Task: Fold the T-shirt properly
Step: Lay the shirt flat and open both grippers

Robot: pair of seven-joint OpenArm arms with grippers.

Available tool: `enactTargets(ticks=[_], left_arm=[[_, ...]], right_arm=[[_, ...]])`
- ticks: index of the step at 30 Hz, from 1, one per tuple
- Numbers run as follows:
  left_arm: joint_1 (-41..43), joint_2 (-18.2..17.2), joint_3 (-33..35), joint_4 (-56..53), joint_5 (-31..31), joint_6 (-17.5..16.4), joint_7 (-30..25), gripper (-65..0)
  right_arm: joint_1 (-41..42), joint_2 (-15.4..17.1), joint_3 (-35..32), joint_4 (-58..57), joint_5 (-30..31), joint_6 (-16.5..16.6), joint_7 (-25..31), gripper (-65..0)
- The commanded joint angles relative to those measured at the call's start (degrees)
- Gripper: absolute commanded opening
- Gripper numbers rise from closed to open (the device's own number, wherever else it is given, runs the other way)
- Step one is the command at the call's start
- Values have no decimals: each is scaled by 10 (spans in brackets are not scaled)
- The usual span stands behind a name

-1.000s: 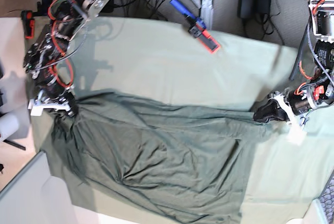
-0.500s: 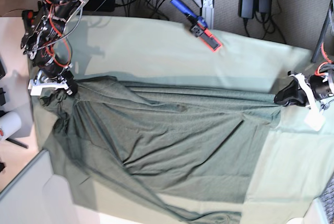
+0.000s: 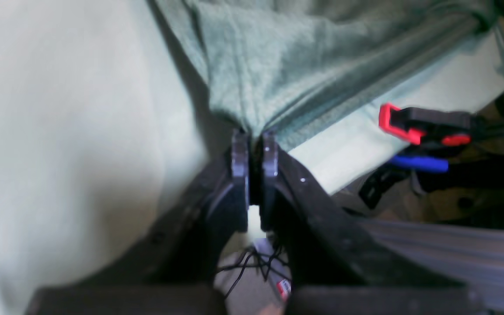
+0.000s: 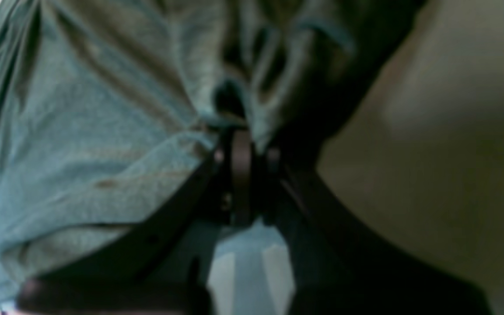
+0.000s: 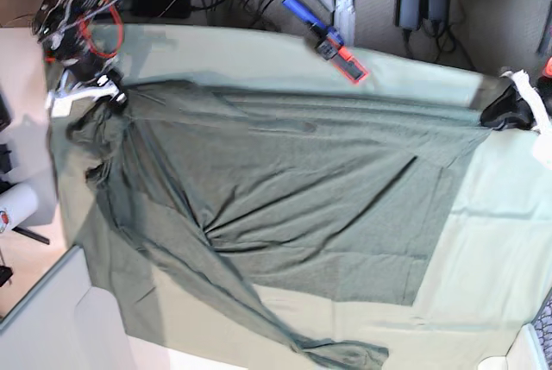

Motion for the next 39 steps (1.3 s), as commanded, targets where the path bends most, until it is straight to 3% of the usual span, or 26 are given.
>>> enactTargets(ticks=[1,13,24,27,32,36,39], left_arm=[[7,-13,-17,9,-7,-5,-6,-650],[78,-13,-43,9,-32,-5,5,-650],[79,-13,-43,9,-31,-5,7,-650],[79,-13,-43,8,-31,-5,6,-602],[79,-13,-43,8,-30,-5,-8,-547],[79,-13,-43,8,-30,-5,-8,-452],[79,-13,-43,8,-30,-5,-9,-421]], right_arm=[[-9,16,5,18,-5,-2,9,-650],[-111,16,8,105,-5,-2,12,-650],[-115,16,19,107,-5,-2,17,-650],[-115,16,19,107,-5,-2,17,-650],[-115,16,19,107,-7,-2,18,-412],[-114,16,19,107,-20,-2,26,-393],[-114,16,19,107,-20,-2,26,-393]])
